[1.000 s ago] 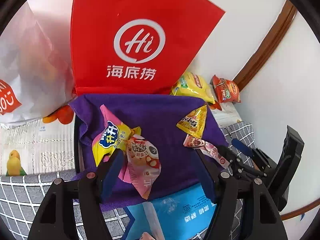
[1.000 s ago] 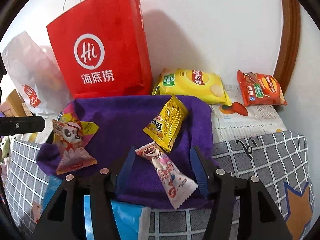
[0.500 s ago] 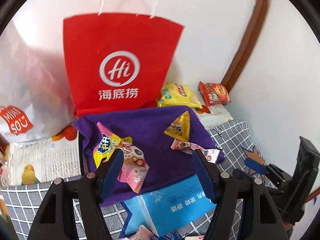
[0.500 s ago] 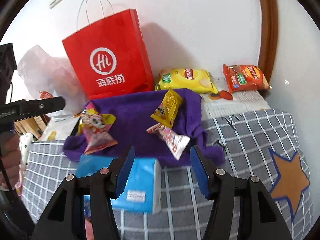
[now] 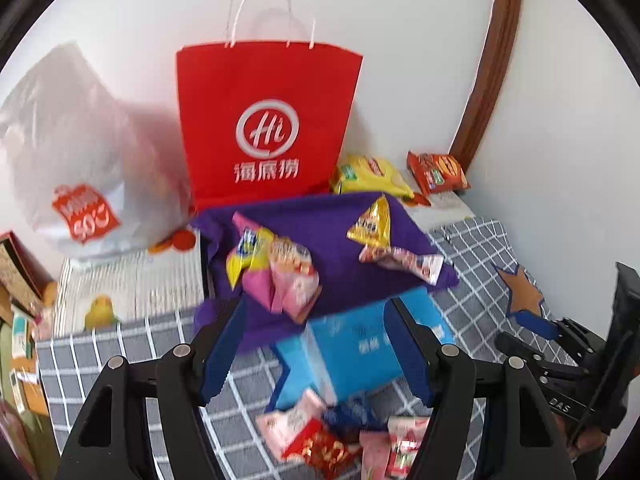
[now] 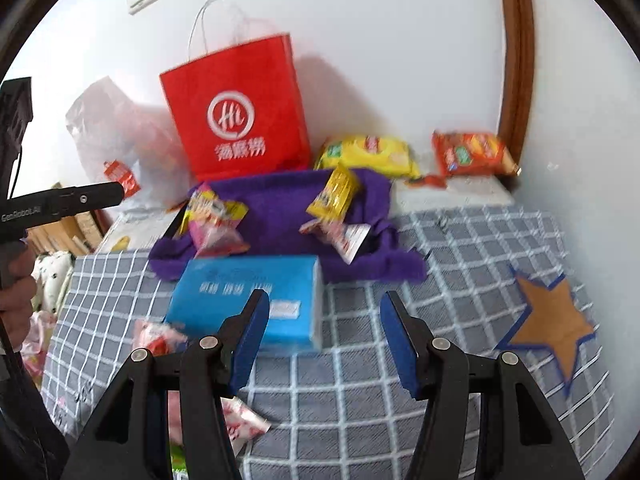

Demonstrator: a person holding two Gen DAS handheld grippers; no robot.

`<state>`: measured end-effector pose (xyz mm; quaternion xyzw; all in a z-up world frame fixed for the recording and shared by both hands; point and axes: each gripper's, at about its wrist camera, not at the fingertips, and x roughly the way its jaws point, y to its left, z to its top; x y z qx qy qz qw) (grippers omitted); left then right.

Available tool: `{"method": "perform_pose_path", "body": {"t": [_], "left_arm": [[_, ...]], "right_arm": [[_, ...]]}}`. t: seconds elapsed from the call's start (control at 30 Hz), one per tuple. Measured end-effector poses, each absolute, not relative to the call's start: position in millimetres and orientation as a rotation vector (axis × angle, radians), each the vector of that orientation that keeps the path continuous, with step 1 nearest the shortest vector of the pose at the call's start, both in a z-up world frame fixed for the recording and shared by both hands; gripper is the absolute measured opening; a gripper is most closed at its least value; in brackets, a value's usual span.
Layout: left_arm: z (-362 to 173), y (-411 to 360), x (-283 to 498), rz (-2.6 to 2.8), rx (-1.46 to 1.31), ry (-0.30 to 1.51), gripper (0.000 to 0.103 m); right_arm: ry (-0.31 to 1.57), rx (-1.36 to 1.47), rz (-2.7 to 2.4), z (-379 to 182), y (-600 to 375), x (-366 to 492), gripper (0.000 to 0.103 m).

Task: Organize snacks
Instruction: 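Move both open tools back down to the snack pile, then grasp white-red lychee bag with right tool while left tool approaches red-gold packet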

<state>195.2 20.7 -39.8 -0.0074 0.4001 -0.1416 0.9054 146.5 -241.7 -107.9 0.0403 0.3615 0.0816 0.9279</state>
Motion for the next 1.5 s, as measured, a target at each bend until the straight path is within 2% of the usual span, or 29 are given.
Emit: {"method": "perform_pose_path", "body": {"t": [0.37,0.7,0.9,1.07,1.2,1.27,1.5], "left_arm": [[-89,62,166,-0.208,-0.099,0.951,0.069],[-103,72,156,-0.192,-0.108,0.977,0.069],[-106,73,152,-0.204,-0.108,0.981,0.069],[-107,71,151,-0.224,-0.115,0.98,0.069],[-108,68,151,-0.232,-0.114,0.982,0.069],[-108,68,149,-0.237,-0.11,0.982,0.069],[-110,71,146,-0.236,-0.105,0.986,0.069]], "right_arm": [[0.825,0.04,0.232,-155,-211,129,0.058],[0.909,0.013,0.339,-182,-179,114,0.058],[0.886,-0.035,0.397,-183,-169,101,0.058],[0.848,-0.101,0.457,-180,-164,83,0.069],[0.839,-0.146,0.486,-183,-160,75,0.072],[0.831,-0.161,0.495,-186,-158,73,0.077],[0.838,-0.23,0.537,-200,-144,77,0.078]]}}
